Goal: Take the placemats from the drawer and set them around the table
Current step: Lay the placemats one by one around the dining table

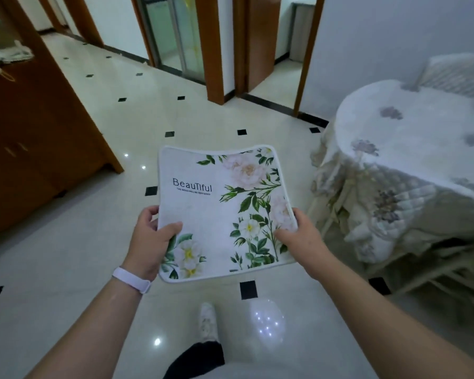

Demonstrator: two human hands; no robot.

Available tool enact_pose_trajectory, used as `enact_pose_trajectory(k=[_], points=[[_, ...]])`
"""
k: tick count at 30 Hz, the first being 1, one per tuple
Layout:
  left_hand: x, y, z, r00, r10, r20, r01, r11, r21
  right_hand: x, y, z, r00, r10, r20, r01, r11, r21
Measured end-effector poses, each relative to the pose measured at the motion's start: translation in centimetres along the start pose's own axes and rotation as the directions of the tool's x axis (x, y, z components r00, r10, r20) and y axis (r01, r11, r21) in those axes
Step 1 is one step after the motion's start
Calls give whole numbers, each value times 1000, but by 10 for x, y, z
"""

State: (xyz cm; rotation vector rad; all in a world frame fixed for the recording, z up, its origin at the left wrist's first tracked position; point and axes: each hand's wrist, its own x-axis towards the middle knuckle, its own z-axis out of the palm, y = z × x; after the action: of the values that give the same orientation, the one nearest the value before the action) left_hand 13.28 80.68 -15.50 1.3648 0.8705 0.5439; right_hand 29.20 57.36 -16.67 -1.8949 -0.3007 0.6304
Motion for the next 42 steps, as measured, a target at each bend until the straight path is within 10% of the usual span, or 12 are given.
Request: enact_pose_trajectory(k=[22, 42], points=[[343, 63, 184, 906, -47, 421, 82, 994, -66, 259, -94, -63, 924, 92, -370, -92, 996, 17], [563, 115, 481, 853, -57, 518, -13, 991, 131, 538, -81, -237, 872, 184, -454, -121, 979, 166]])
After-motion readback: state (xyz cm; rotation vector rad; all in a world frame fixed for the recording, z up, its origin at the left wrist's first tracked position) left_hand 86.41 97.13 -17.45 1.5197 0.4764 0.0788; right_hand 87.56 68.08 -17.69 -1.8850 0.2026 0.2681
